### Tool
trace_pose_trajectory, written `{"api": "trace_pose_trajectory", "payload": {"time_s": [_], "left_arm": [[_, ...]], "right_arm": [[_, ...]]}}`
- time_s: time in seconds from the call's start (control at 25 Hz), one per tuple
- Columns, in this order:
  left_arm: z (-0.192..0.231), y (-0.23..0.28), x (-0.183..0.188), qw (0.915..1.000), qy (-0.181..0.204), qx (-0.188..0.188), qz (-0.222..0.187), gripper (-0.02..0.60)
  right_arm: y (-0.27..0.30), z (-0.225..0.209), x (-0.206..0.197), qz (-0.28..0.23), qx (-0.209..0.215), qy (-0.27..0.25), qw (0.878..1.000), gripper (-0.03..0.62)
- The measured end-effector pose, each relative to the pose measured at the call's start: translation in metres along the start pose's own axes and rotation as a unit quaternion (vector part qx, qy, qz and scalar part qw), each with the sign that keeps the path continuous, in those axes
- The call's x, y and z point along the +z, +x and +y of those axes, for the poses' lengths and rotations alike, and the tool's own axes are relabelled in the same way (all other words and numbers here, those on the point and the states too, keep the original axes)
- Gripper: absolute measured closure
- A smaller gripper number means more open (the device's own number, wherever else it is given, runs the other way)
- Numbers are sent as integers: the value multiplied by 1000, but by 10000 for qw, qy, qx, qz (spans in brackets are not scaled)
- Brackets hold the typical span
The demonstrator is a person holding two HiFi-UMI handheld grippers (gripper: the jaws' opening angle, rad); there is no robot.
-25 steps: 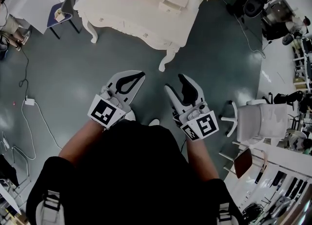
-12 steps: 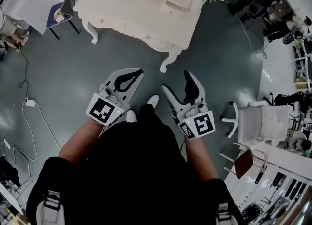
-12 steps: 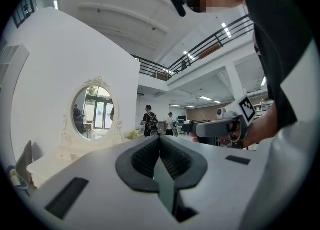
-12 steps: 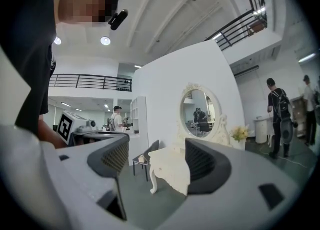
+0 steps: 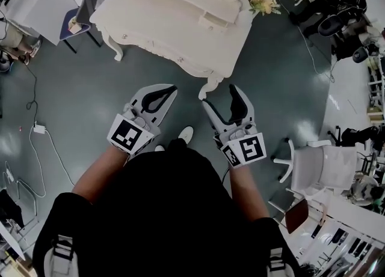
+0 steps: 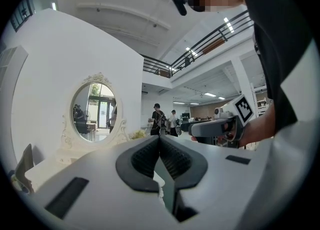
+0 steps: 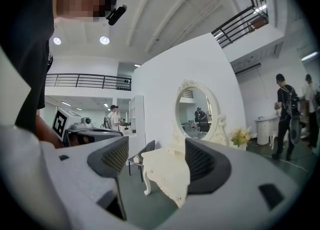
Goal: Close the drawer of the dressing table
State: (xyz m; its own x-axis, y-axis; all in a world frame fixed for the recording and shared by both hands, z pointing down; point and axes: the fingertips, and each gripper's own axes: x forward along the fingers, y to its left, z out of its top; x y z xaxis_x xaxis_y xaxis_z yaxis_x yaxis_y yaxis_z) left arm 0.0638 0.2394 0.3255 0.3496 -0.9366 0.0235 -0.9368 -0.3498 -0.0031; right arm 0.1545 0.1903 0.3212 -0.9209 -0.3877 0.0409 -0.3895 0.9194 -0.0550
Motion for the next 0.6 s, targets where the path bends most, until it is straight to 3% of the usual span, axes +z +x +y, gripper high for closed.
{"api": "trace_pose_trajectory", "payload": {"time_s": [0.6], "left_arm": [[57, 98, 5, 9994, 22, 333, 20, 586]], "right_arm": [[61, -102, -3, 171, 228, -90, 9996, 258]]}}
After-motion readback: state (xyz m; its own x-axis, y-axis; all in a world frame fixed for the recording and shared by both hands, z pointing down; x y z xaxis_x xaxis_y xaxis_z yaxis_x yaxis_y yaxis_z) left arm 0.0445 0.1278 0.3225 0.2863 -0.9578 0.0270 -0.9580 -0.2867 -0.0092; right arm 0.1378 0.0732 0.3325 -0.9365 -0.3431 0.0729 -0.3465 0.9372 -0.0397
